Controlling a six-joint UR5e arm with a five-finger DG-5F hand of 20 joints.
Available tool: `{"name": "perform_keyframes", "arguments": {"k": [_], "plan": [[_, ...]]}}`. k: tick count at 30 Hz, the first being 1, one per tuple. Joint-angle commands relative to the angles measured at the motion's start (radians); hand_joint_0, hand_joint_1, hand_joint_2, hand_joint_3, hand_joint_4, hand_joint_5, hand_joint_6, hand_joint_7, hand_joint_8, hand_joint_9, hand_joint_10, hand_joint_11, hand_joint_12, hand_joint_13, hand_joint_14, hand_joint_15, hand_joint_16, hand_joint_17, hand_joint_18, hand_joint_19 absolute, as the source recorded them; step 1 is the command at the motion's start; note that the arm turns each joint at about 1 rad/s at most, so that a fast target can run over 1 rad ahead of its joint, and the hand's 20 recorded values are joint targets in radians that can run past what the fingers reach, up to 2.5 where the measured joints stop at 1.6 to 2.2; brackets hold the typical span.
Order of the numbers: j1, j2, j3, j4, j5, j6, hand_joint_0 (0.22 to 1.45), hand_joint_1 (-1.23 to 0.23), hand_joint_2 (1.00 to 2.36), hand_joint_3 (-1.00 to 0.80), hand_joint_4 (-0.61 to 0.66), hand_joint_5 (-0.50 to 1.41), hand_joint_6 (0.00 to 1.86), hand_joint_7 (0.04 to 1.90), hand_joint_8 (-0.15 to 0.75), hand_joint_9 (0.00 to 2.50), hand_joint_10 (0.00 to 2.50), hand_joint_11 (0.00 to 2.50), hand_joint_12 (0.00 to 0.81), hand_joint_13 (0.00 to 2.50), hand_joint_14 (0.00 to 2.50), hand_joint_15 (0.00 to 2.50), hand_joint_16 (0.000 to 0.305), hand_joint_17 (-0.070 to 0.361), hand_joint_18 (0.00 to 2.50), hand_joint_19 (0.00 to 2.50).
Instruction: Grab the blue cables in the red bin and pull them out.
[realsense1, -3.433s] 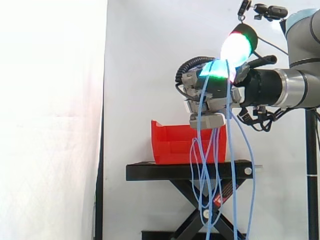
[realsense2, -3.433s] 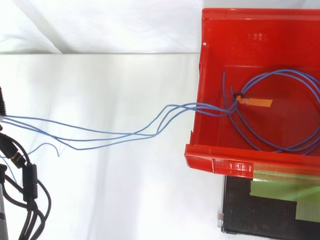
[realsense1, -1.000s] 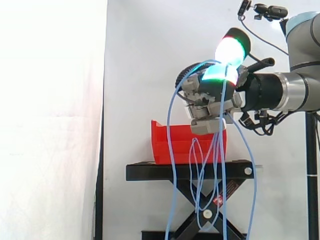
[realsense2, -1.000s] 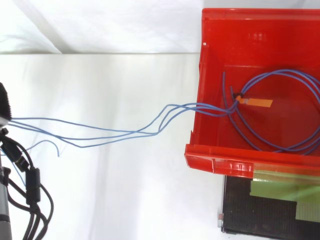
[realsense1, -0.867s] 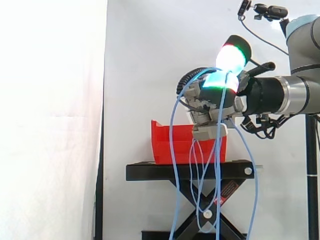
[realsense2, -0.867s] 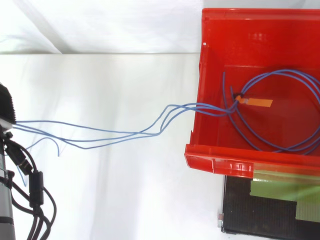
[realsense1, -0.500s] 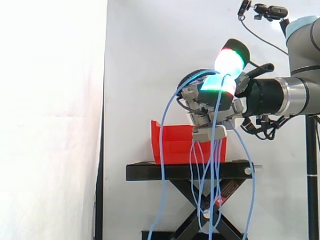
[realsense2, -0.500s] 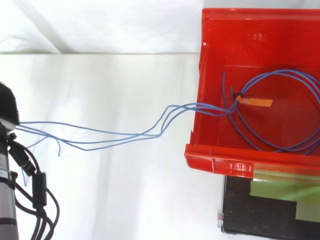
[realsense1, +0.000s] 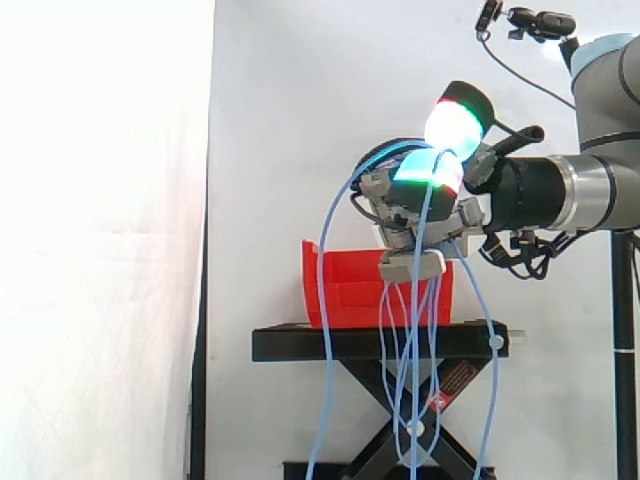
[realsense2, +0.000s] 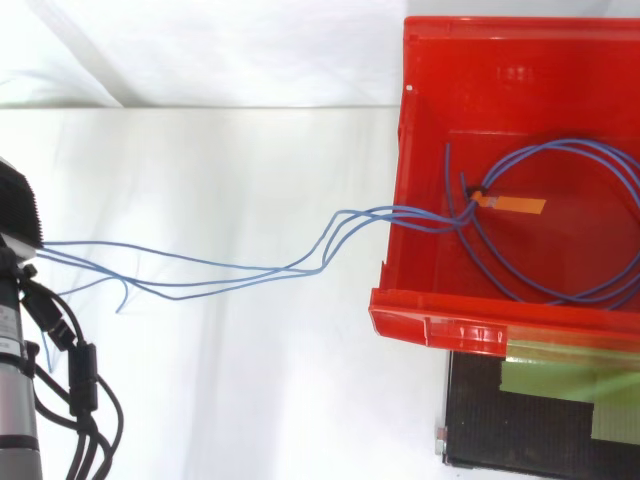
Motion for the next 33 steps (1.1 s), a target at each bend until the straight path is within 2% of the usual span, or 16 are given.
{"name": "perform_keyframes", "arguments": {"k": [1, 15, 26, 33], "plan": [[-0.002, -0.001, 0.0, 0.005, 0.002, -0.001, 0.99, -1.08, 1.01, -0.72, 0.29, 0.57, 0.9, 0.28, 0.296, 1.11, 0.04, 1.32, 0.34, 1.11, 1.39, 0.96, 0.046, 0.104, 0.81, 1.21], [-0.002, 0.0, 0.002, 0.046, 0.003, -0.004, 1.0, -1.09, 1.01, -0.65, 0.26, 0.51, 0.89, 0.28, 0.278, 1.05, 0.04, 1.38, 0.341, 1.07, 1.38, 0.95, 0.046, 0.104, 0.77, 1.19], [-0.002, 0.0, 0.0, 0.048, 0.003, -0.004, 1.01, -1.11, 1.01, -0.61, 0.24, 0.48, 0.87, 0.3, 0.256, 0.99, 0.04, 1.43, 0.347, 1.05, 1.35, 0.95, 0.046, 0.104, 0.74, 1.14], [-0.002, 0.0, 0.002, 0.048, 0.003, -0.004, 0.91, -1.04, 1.0, -0.89, 0.24, 0.52, 0.8, 0.33, 0.273, 1.03, 0.04, 1.43, 0.347, 1.07, 1.35, 0.95, 0.046, 0.103, 0.74, 1.18]]}}
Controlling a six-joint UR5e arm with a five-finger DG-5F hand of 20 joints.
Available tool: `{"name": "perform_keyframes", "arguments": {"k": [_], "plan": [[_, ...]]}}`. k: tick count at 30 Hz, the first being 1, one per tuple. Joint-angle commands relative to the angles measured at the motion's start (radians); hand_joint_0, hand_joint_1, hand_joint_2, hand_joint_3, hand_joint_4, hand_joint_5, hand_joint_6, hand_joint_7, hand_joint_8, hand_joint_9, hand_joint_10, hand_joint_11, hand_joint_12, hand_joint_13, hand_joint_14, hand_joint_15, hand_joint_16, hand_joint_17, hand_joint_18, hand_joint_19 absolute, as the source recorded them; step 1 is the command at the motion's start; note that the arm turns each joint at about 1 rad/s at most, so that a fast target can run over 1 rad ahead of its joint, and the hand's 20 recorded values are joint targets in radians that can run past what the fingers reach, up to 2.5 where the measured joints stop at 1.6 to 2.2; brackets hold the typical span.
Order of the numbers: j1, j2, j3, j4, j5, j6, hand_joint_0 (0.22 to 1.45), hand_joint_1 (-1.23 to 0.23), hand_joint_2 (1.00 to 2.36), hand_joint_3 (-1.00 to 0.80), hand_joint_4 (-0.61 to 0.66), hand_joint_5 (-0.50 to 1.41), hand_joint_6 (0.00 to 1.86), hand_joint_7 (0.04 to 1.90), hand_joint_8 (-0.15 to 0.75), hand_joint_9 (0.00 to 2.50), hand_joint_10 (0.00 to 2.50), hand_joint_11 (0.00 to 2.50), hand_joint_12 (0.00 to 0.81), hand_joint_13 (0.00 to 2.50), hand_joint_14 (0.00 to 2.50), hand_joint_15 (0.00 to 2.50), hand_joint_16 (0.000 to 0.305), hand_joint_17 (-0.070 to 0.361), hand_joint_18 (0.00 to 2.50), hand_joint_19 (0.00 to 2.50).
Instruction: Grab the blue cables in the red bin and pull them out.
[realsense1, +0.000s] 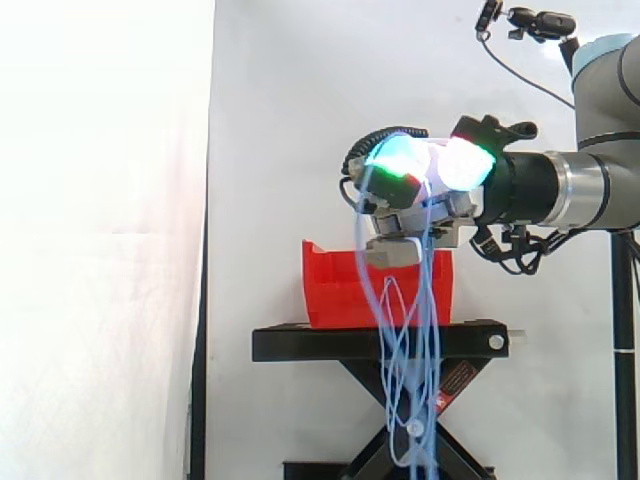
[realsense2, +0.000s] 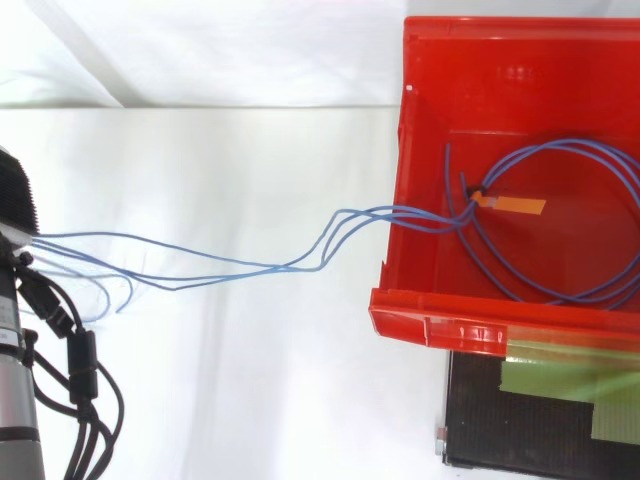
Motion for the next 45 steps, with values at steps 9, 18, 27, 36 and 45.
{"name": "perform_keyframes", "arguments": {"k": [9, 18, 27, 36, 45], "plan": [[0.0, 0.0, 0.0, 0.0, 0.0, 0.0, 0.79, -0.89, 1.0, -1.0, 0.28, 0.66, 0.6, 0.43, 0.328, 1.15, 0.04, 1.33, 0.353, 1.12, 1.37, 0.92, 0.048, 0.107, 0.8, 1.18], [0.0, -0.001, 0.0, 0.0, 0.0, 0.0, 0.72, -0.77, 1.0, -1.0, 0.31, 0.81, 0.45, 0.51, 0.357, 1.25, 0.04, 1.29, 0.363, 1.18, 1.35, 0.95, 0.051, 0.114, 0.88, 1.17], [0.0, 0.0, 0.0, 0.0, 0.0, -0.002, 0.77, -0.85, 1.0, -1.0, 0.3, 0.83, 0.47, 0.51, 0.348, 1.28, 0.04, 1.29, 0.343, 1.19, 1.27, 1.01, 0.048, 0.107, 0.87, 1.17], [0.0, 0.0, 0.0, -0.002, 0.0, -0.002, 0.9, -0.95, 1.0, -1.0, 0.24, 0.81, 0.73, 0.42, 0.33, 1.3, 0.04, 1.3, 0.313, 1.21, 1.18, 1.09, 0.044, 0.098, 0.88, 1.19], [0.0, 0.0, 0.0, 0.0, 0.0, -0.003, 0.89, -0.94, 1.0, -1.0, 0.24, 0.77, 0.75, 0.39, 0.323, 1.29, 0.04, 1.33, 0.317, 1.2, 1.19, 1.09, 0.044, 0.098, 0.87, 1.2]]}}
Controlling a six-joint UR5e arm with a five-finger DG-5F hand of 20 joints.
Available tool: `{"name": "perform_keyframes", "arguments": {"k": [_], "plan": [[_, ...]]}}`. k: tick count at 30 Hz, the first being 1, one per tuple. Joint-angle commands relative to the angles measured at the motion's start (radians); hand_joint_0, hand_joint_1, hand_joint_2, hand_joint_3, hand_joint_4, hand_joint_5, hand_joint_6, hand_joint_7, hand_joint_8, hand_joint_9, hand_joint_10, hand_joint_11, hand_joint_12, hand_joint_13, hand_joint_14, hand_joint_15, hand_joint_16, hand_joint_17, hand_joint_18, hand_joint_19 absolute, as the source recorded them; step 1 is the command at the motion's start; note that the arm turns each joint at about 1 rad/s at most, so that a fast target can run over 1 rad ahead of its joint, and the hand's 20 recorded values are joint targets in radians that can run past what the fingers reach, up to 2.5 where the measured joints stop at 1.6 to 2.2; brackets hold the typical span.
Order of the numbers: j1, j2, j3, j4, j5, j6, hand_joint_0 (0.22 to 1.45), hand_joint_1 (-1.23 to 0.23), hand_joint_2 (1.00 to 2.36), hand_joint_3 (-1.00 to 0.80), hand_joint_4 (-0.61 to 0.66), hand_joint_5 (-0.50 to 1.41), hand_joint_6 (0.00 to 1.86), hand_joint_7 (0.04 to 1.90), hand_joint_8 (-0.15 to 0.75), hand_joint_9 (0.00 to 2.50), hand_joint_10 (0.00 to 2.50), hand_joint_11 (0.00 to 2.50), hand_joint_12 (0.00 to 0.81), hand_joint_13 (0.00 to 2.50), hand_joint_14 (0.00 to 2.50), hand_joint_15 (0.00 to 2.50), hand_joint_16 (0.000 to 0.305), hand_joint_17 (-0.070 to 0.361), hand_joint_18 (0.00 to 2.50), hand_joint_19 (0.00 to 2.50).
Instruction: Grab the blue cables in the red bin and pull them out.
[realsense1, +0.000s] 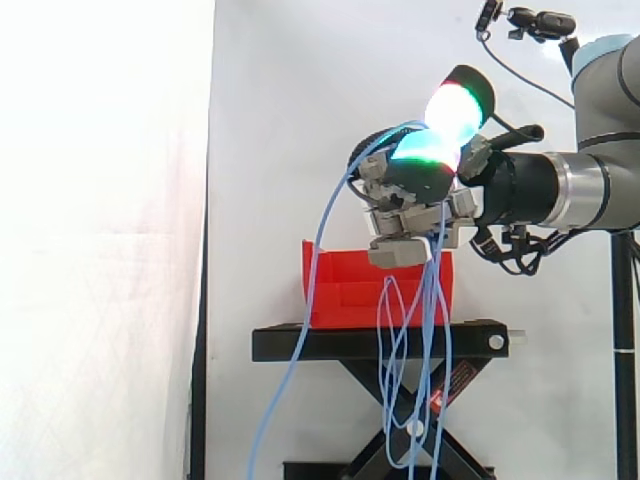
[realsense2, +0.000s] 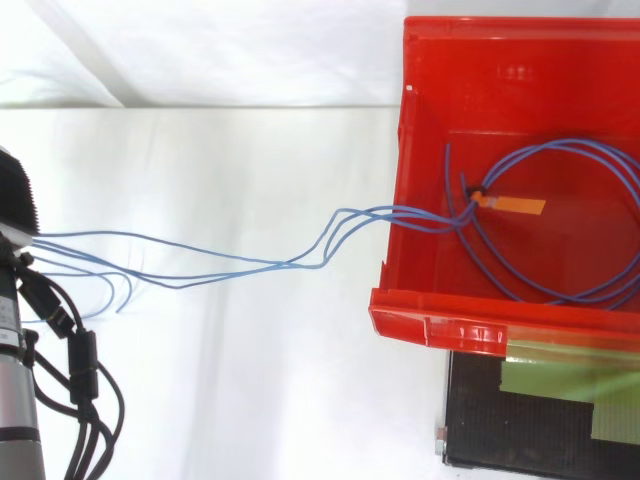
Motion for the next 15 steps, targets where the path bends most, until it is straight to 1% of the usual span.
{"name": "perform_keyframes", "arguments": {"k": [1, 3, 4, 5, 6, 12, 15], "plan": [[0.0, 0.001, 0.0, 0.001, 0.0, 0.0, 0.89, -0.94, 1.0, -1.0, 0.24, 0.76, 0.76, 0.39, 0.324, 1.29, 0.04, 1.32, 0.326, 1.2, 1.19, 1.09, 0.043, 0.098, 0.87, 1.19], [0.0, -0.001, 0.0, 0.001, 0.0, 0.0, 0.89, -0.94, 1.0, -1.0, 0.25, 0.77, 0.75, 0.39, 0.329, 1.28, 0.04, 1.32, 0.326, 1.2, 1.19, 1.09, 0.043, 0.097, 0.87, 1.19], [0.0, -0.001, 0.0, 0.001, 0.0, 0.0, 0.85, -0.92, 1.0, -1.0, 0.26, 0.77, 0.75, 0.39, 0.33, 1.28, 0.04, 1.32, 0.32, 1.2, 1.2, 1.08, 0.044, 0.098, 0.87, 1.2], [0.0, 0.001, 0.0, 0.001, 0.0, 0.0, 0.84, -0.9, 1.0, -1.0, 0.25, 0.77, 0.73, 0.39, 0.33, 1.28, 0.04, 1.32, 0.326, 1.2, 1.2, 1.08, 0.044, 0.099, 0.87, 1.2], [0.0, 0.001, 0.0, 0.001, 0.0, 0.0, 0.82, -0.87, 1.0, -1.0, 0.26, 0.8, 0.68, 0.42, 0.336, 1.28, 0.04, 1.32, 0.331, 1.2, 1.22, 1.07, 0.045, 0.1, 0.87, 1.19], [0.0, 0.001, 0.0, 0.001, 0.0, 0.0, 0.76, -0.78, 1.0, -1.0, 0.28, 0.82, 0.58, 0.46, 0.349, 1.3, 0.04, 1.32, 0.343, 1.2, 1.27, 1.03, 0.048, 0.107, 0.89, 1.17], [0.0, 0.001, 0.0, 0.001, -0.002, 0.0, 0.73, -0.75, 1.0, -1.0, 0.29, 0.82, 0.56, 0.46, 0.36, 1.29, 0.04, 1.32, 0.357, 1.2, 1.3, 0.99, 0.05, 0.112, 0.9, 1.16]]}}
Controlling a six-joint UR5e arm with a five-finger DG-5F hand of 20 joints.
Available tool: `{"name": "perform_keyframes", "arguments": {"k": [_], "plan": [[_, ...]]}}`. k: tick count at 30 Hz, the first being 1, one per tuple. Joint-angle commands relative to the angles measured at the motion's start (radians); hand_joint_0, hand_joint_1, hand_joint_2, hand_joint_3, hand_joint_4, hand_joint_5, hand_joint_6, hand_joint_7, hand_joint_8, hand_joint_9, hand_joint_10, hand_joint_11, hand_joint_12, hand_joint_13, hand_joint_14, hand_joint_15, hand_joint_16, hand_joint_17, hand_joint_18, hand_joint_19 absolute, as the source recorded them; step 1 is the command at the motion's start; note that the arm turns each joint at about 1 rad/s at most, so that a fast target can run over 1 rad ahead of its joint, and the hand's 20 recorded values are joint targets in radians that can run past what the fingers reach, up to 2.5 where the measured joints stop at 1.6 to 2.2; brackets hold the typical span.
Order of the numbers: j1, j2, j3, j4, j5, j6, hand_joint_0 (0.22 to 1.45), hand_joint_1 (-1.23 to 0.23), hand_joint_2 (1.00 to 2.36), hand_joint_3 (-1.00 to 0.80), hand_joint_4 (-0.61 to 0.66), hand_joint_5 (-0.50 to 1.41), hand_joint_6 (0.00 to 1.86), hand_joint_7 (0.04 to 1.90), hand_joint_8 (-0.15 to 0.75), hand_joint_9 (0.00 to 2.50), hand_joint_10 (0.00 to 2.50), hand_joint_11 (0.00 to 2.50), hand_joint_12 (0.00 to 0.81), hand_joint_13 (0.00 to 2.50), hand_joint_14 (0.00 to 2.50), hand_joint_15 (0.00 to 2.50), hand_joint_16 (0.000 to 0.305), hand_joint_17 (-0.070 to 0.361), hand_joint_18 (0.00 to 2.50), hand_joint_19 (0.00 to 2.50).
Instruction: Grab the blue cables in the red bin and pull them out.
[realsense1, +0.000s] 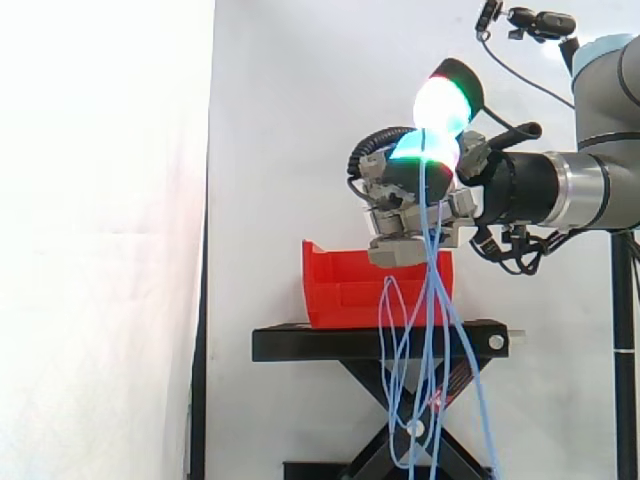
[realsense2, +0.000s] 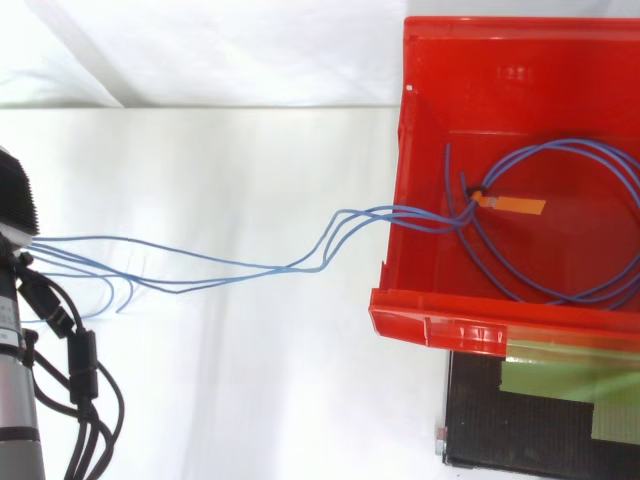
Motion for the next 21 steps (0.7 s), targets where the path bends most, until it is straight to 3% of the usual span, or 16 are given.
{"name": "perform_keyframes", "arguments": {"k": [1, 15, 21], "plan": [[0.0, 0.0, 0.0, 0.0, 0.0, 0.0, 0.72, -0.74, 1.0, -1.0, 0.29, 0.82, 0.56, 0.46, 0.361, 1.29, 0.04, 1.31, 0.357, 1.2, 1.3, 1.0, 0.05, 0.112, 0.9, 1.17], [0.0, 0.0, 0.0, -0.001, -0.003, 0.003, 0.69, -0.73, 1.0, -1.0, 0.28, 0.89, 0.6, 0.48, 0.364, 1.38, 0.04, 1.25, 0.36, 1.23, 1.3, 0.97, 0.052, 0.117, 0.92, 1.15], [0.0, 0.0, 0.0, -0.003, -0.003, 0.006, 0.79, -0.84, 1.0, -1.0, 0.25, 0.89, 0.61, 0.5, 0.335, 1.39, 0.04, 1.25, 0.324, 1.24, 1.19, 1.08, 0.046, 0.103, 0.9, 1.17]]}}
